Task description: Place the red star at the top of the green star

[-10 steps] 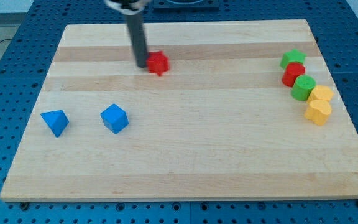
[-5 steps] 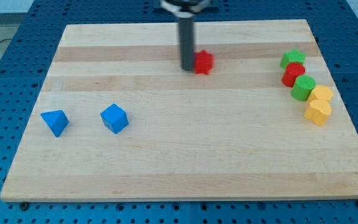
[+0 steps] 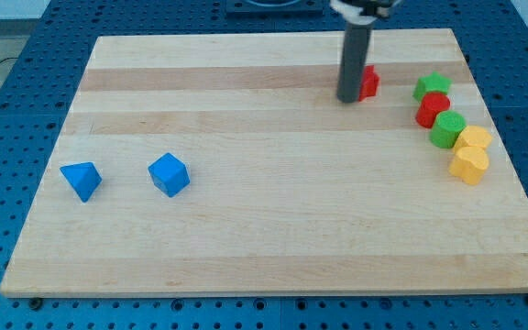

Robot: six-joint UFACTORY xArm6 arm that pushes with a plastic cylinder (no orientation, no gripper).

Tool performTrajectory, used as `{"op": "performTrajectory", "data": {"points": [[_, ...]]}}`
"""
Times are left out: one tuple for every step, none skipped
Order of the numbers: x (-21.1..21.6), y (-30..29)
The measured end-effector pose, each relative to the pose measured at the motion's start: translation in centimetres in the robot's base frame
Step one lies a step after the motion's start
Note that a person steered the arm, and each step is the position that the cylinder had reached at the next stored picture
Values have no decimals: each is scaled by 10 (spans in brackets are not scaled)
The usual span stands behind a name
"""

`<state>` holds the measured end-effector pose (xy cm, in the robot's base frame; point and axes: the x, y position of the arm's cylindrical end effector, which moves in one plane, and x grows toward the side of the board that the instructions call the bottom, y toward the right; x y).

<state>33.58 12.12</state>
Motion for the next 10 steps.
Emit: {"op": "performTrajectory", "data": {"points": [[-18,29],[-18,-5],[-31,-32],[-40,-5],[-42,29],[-43,51],[-45,62],[-67,62],[-80,76],[-75,98]]}}
